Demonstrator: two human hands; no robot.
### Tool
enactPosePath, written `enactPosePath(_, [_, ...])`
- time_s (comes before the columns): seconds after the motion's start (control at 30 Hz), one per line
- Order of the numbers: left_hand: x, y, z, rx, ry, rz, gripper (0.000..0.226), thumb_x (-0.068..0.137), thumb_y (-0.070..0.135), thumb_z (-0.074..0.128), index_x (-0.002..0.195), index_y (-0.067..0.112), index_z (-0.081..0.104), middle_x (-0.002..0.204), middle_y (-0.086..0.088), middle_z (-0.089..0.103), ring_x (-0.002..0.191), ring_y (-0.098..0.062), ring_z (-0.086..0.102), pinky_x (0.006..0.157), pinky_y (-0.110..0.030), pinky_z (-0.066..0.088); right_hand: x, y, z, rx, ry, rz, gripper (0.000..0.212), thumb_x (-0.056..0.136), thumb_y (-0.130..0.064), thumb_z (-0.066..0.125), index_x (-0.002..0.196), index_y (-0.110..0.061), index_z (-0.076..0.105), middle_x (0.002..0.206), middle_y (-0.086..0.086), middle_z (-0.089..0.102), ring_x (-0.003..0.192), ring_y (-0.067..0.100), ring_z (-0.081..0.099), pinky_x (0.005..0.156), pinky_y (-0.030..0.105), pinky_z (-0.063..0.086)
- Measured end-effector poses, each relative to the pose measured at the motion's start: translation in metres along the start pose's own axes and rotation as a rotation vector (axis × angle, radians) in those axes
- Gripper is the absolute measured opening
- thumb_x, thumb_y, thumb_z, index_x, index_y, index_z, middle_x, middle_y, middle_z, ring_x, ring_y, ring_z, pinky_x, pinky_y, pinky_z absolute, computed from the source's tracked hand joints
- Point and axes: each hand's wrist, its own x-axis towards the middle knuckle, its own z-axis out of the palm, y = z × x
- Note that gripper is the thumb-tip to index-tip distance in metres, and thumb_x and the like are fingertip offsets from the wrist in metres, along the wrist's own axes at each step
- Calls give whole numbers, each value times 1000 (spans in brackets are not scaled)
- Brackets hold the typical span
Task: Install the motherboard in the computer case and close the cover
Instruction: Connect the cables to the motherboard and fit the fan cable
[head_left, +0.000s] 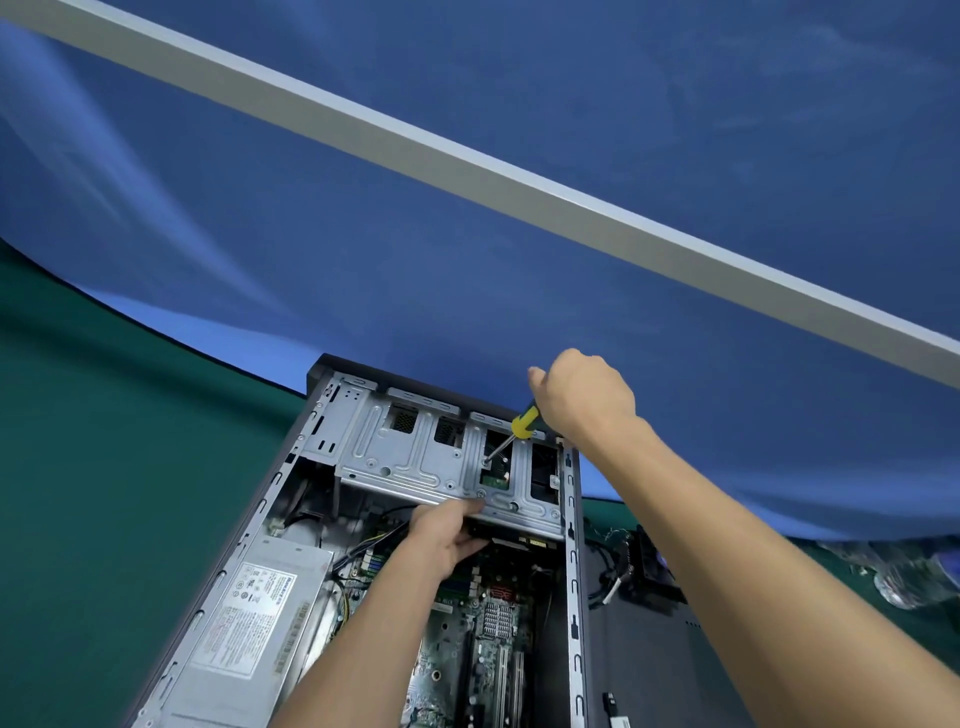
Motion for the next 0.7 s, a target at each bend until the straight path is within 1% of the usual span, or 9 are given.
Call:
enactPosePath(0.1, [1,0,-1,-5,-12,-1,14,81,-5,67,89,-2,56,92,-18,61,88,-32,58,65,-41,54,-1,1,-4,104,-128,-31,27,93,-22,48,112,-13,31,94,14,62,74,32,64,69,37,55])
enactPosePath(0.2, [2,-2,-2,-10,-19,0,13,81,-5,67,87,-2,55,88,-17,61,81,-29,58,63,-41,53,-1,6,0,31,-29,-31,15,98,-22,39,94,-8,39,82,12,62,69,32,60,58,29,46])
enactPosePath(0.27, [1,-1,-2,-10,-23,5,14,81,-5,67,88,-2,55,90,-19,62,85,-31,60,60,-39,53,2,9,0,-12,-3,-21,24,99,-31,38,95,-7,40,82,9,57,76,33,60,61,30,43])
enactPosePath(0.33, [0,0,-2,-15,-14,7,15,81,-5,68,89,-2,55,96,-20,61,96,-35,57,63,-40,53,1,6,-4,101,-146,-18,26,96,-30,44,112,-13,31,82,9,62,66,29,61,65,35,52])
enactPosePath(0.4, [0,0,-2,-7,-6,5,17,81,-4,68,92,-3,56,102,-21,60,103,-37,56,65,-40,53,-2,4,-4,115,-180,-23,23,97,-25,43,112,-13,31,84,12,66,57,27,59,64,34,54])
enactPosePath(0.47, [1,-1,-1,-7,-11,15,22,81,-4,68,99,-5,56,102,-22,61,103,-37,57,64,-40,53,-4,3,1,49,-45,-35,24,101,-31,39,103,-7,37,98,16,65,69,29,57,63,34,48])
enactPosePath(0.53, [0,-1,-1,-13,-12,13,25,81,-4,68,102,-5,56,105,-23,61,104,-38,57,64,-40,53,-4,2,1,50,-46,-36,27,99,-33,42,109,-8,36,108,15,57,83,32,57,70,38,49])
enactPosePath(0.63, [1,-1,-1,-8,7,4,22,81,-3,68,100,-5,56,114,-25,59,110,-40,54,70,-42,53,-5,-3,-3,145,-142,-37,27,94,-19,46,115,-12,31,109,13,49,78,29,55,62,35,47])
enactPosePath(0.7, [2,-2,0,-7,11,13,19,81,-3,68,95,-5,57,115,-26,58,109,-39,54,71,-42,53,-4,-2,3,94,-30,4,24,100,-23,40,116,-6,37,110,15,55,85,30,56,61,33,38])
